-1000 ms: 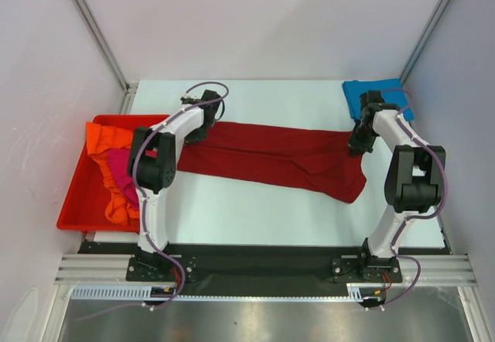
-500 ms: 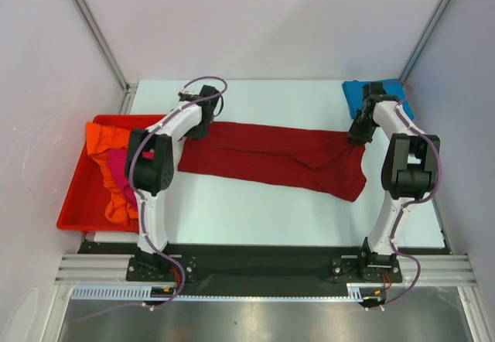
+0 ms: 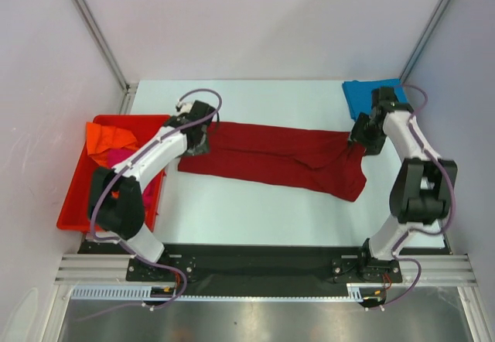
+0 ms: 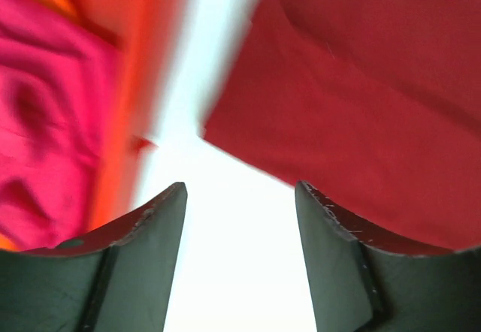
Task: Fold and stack the t-shirts
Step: Fold the tshirt
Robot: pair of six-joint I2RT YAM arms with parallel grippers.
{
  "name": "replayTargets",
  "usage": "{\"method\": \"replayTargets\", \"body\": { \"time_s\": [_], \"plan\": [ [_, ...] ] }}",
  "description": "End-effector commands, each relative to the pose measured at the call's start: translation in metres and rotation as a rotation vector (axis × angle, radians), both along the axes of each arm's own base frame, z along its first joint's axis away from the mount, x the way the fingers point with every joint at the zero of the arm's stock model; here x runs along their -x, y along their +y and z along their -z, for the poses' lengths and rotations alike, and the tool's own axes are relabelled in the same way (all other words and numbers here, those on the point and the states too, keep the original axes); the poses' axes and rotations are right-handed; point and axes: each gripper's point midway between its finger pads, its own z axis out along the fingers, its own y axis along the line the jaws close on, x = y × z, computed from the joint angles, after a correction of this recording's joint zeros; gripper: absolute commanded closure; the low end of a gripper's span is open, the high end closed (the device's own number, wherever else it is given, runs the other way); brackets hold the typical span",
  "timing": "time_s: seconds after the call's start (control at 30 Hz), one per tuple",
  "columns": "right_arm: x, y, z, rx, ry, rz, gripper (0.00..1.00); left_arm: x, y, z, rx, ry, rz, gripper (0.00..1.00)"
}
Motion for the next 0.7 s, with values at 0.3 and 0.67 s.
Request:
{"method": "replayTargets", "body": {
  "time_s": [0.3,0.67],
  "plan": [
    [0.110,0.027,0.023,-0.111,0.067,-0.062,0.50,0.012,-0.050,0.050,0.260,0.085,0.132,0.40],
    [0.102,0.029,0.053,-0.127,0.119,-0.062,0.55,0.003,-0.033,0.082,0.277,0.167,0.032,0.42]
  ]
}}
